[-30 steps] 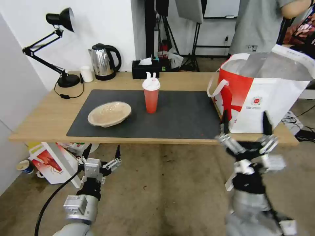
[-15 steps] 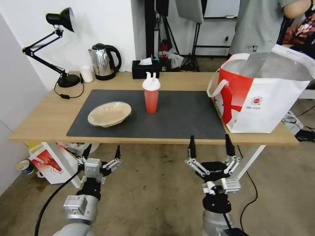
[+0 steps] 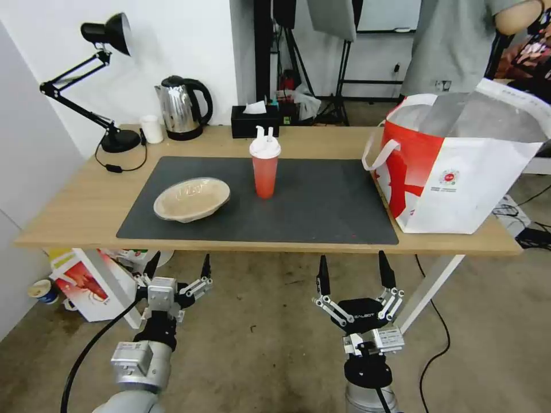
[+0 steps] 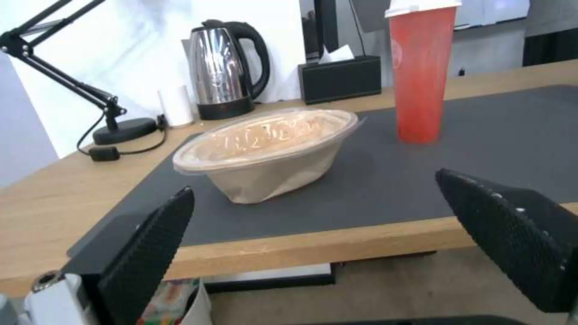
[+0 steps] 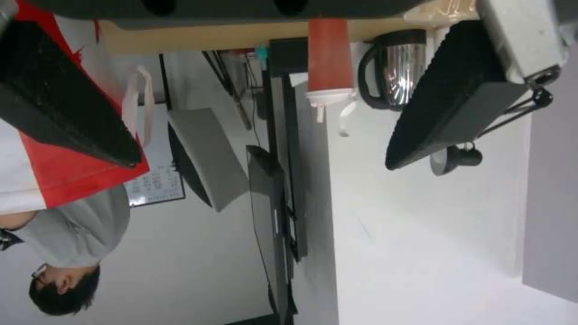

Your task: Pick up the trash from the table and place it into the takeout bag.

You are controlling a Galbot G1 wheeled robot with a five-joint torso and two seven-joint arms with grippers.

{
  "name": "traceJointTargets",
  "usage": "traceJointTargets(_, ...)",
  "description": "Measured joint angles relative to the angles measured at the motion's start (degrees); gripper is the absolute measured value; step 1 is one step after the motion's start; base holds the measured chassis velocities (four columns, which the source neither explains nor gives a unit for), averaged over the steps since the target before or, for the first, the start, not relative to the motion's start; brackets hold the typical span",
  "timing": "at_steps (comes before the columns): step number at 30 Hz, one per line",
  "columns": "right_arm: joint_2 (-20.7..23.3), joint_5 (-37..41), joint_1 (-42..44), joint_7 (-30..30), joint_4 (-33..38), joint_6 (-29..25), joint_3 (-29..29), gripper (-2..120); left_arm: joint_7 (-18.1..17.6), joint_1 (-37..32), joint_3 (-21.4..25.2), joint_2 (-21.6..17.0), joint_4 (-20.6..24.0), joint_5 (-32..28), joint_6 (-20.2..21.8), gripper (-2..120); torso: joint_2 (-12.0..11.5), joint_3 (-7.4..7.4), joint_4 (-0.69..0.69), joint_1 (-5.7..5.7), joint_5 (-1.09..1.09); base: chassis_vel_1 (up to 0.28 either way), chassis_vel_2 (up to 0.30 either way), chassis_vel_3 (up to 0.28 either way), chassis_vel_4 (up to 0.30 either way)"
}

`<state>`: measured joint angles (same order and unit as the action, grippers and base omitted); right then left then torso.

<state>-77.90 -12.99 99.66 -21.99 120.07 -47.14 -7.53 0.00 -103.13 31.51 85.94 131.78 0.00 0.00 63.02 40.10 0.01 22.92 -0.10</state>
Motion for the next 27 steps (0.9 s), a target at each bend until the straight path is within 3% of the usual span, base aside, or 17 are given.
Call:
traceJointTargets(11, -0.4, -0.2, 1.0, 0.0, 0.1, -0.1, 0.0, 100, 0.0, 0.0, 0.0, 0.0, 0.0, 0.0, 0.0, 100, 0.0, 0.0, -0.01, 0.0, 0.01, 0.0, 0.0, 0.0, 0.0)
traceJointTargets(22, -0.9, -1.5, 2.5, 0.1, 2.9, -0.1, 1.7, 100, 0.0, 0.0, 0.0, 0.0, 0.0, 0.0, 0.0, 100, 0.0, 0.0, -0.03, 0.0, 0.29, 0.0, 0.0, 0.0, 0.0)
traceJointTargets(27, -0.5, -2.6, 3.1, 0.1, 5.8, 0.0, 2.4, 100, 0.0, 0.0, 0.0, 0.0, 0.0, 0.0, 0.0, 100, 0.0, 0.0, -0.03, 0.0, 0.23, 0.0, 0.0, 0.0, 0.0)
